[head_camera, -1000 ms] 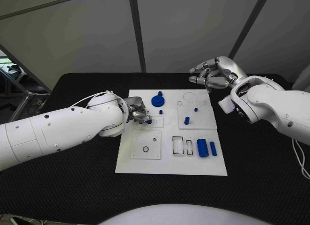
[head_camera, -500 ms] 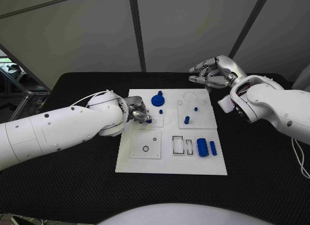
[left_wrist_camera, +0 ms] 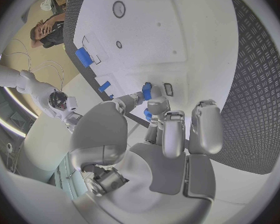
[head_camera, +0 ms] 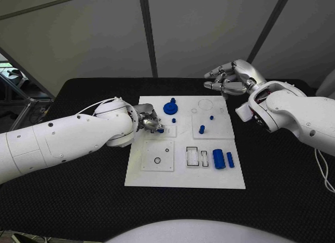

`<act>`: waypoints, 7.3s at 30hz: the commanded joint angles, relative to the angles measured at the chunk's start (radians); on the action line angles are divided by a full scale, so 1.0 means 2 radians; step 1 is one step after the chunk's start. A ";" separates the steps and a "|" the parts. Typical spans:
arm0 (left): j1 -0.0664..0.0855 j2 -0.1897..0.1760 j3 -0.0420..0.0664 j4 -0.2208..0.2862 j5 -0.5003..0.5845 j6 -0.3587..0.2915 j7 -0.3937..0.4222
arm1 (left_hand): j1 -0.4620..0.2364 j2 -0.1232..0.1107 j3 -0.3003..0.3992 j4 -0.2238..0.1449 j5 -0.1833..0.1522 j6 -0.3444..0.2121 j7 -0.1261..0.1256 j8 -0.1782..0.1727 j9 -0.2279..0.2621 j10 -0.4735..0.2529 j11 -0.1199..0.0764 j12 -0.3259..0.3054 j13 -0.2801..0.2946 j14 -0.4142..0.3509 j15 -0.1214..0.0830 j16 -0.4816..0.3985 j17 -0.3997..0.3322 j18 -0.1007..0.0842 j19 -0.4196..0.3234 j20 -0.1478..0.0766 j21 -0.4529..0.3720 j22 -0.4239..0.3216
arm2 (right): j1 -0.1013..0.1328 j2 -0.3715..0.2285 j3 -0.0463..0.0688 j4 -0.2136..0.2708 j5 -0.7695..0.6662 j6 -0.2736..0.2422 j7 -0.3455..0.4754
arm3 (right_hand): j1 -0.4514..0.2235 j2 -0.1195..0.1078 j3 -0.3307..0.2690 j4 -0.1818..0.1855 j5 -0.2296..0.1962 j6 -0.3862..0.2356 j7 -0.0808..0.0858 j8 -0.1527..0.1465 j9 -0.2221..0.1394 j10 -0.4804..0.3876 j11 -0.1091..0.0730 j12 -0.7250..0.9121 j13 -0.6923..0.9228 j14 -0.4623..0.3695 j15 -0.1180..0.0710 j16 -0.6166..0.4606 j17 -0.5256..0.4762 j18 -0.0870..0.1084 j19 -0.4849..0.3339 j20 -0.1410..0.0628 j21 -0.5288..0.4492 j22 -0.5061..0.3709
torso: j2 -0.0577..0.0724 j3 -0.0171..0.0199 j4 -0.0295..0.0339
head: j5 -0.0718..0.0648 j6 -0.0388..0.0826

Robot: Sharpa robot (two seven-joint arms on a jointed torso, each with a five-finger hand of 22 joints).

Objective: Assemble the parts on the task board

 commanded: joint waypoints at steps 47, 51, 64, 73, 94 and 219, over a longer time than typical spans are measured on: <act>0.000 0.007 0.000 -0.006 0.007 -0.009 -0.002 | -0.017 0.011 -0.109 0.046 -0.002 0.017 -0.003 0.005 -0.002 0.011 0.001 0.022 0.018 0.048 -0.005 0.003 0.121 -0.001 0.019 -0.002 0.014 0.024 | 0.001 0.000 0.000 -0.003 -0.001 0.004 0.001 | -0.005 0.001 0.000 0.004 0.005 -0.001 0.002 -0.002 -0.001 -0.005 0.001 -0.001 -0.002 -0.003 0.001 -0.002 0.001 0.009 -0.001 0.000 -0.003 -0.002 | 0.000 -0.0002 0.0003 | -0.003 -0.002; 0.001 0.001 0.003 -0.001 0.009 -0.010 -0.002 | -0.014 0.012 -0.122 0.051 -0.002 0.017 -0.003 0.006 -0.002 0.011 0.001 0.022 0.017 0.048 -0.006 0.003 0.121 -0.001 0.019 -0.002 0.014 0.024 | 0.001 0.000 0.000 -0.003 -0.001 0.004 0.001 | -0.005 0.001 0.000 0.004 0.005 -0.001 0.002 -0.002 -0.001 -0.005 0.001 -0.001 -0.002 -0.003 0.001 -0.002 0.001 0.009 -0.001 0.000 -0.003 -0.002 | 0.000 -0.0001 0.0008 | -0.004 -0.001; 0.025 -0.005 0.049 -0.021 0.046 0.035 -0.009 | 0.022 0.015 -0.266 0.103 -0.015 -0.003 0.010 -0.026 -0.030 -0.017 0.012 -0.002 -0.018 0.047 0.003 0.001 0.119 0.003 0.008 0.005 -0.001 0.010 | 0.001 0.002 0.000 -0.009 -0.001 0.005 0.002 | -0.006 0.001 0.000 0.004 0.006 -0.001 0.002 -0.002 -0.001 -0.005 0.001 -0.002 -0.002 -0.003 0.001 -0.002 0.000 0.009 -0.002 0.000 -0.004 -0.003 | 0.000 0.0002 -0.0002 | -0.002 0.004; 0.052 0.022 0.053 -0.099 0.053 0.099 -0.011 | 0.056 0.039 -0.310 0.102 -0.014 -0.017 0.024 -0.070 -0.067 -0.025 0.023 -0.006 -0.027 0.046 0.013 -0.003 0.115 0.005 0.003 0.013 -0.009 0.003 | 0.001 0.006 0.000 -0.012 -0.001 0.006 0.001 | -0.006 0.001 0.000 0.004 0.006 -0.001 0.002 -0.002 -0.001 -0.005 0.001 -0.001 -0.002 -0.003 0.001 -0.002 0.000 0.009 -0.001 0.000 -0.004 -0.003 | 0.000 -0.0001 0.0002 | -0.001 0.007; 0.058 0.080 0.031 -0.205 0.050 0.161 -0.010 | 0.076 0.063 -0.331 0.101 -0.012 -0.010 0.029 -0.093 -0.094 -0.033 0.028 -0.009 -0.035 0.044 0.017 -0.008 0.110 0.007 -0.003 0.018 -0.016 -0.003 | 0.001 0.008 0.000 -0.013 -0.001 0.008 0.001 | -0.006 0.001 0.000 0.005 0.006 -0.002 0.002 -0.002 -0.001 -0.004 0.001 0.000 -0.001 -0.002 0.001 -0.002 0.001 0.009 -0.001 0.000 -0.003 -0.002 | 0.000 -0.0005 -0.0003 | 0.001 0.010; 0.035 -0.009 -0.006 -0.033 0.057 0.075 0.006 | 0.097 0.012 0.065 -0.059 0.013 -0.005 0.010 -0.007 -0.061 0.004 0.009 0.000 -0.025 0.048 0.001 0.002 0.121 0.002 0.014 0.004 -0.005 0.030 | 0.001 0.008 0.000 -0.017 -0.001 0.013 0.002 | -0.006 0.001 0.001 0.006 0.010 -0.002 0.002 -0.002 -0.001 -0.004 0.001 0.000 -0.002 -0.002 0.001 -0.001 0.003 0.009 0.000 0.000 -0.004 -0.003 | 0.000 0.0000 0.0008 | 0.012 -0.007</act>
